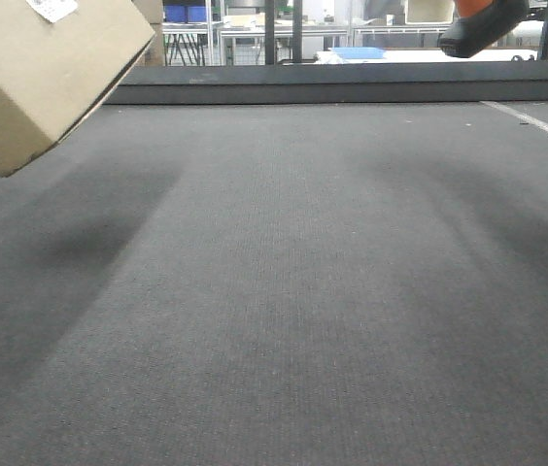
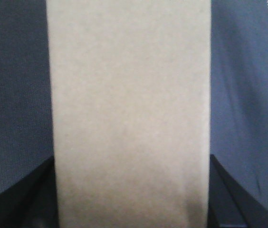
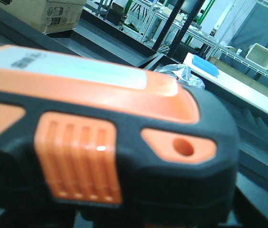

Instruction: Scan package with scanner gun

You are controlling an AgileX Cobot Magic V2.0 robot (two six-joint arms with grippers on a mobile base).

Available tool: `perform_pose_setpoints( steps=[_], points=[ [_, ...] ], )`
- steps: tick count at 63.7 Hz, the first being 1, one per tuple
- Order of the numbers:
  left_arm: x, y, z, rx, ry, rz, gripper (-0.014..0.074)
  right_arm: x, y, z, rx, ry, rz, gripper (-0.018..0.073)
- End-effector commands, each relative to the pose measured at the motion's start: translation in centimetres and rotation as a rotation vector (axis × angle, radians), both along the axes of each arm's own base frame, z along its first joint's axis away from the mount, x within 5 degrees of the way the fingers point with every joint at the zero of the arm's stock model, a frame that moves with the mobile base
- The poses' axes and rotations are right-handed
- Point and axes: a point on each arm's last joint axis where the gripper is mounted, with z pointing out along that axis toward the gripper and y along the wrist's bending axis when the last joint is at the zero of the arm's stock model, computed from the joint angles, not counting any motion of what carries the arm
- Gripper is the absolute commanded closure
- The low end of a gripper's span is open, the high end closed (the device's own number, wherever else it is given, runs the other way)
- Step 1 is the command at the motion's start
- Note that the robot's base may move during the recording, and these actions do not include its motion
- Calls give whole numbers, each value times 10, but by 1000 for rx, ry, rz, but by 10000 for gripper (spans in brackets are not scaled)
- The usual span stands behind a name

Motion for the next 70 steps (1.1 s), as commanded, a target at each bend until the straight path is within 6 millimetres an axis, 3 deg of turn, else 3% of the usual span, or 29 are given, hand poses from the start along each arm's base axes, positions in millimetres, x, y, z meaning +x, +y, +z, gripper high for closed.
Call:
perform_pose_setpoints(
  steps=[1, 9, 30, 42, 54, 70],
  points=[
    [-3, -4, 6, -20, -20, 2, 708, 0, -2, 13, 3, -74, -21, 715],
    [-3, -4, 6, -20, -20, 2, 708, -3, -4, 18, 38, -74, -32, 715],
    [-3, -4, 6, -20, -20, 2, 708, -25, -20, 31, 361, 4, -127, 719],
    [-3, -4, 6, -20, -20, 2, 708, -42, -30, 4, 372, 64, -177, 720],
    [-3, -4, 6, -20, -20, 2, 708, -59, -47, -30, 564, 57, -305, 720],
    [-3, -4, 6, -24, -20, 2, 708, -75, -42, -54, 591, -30, -141, 721]
  ],
)
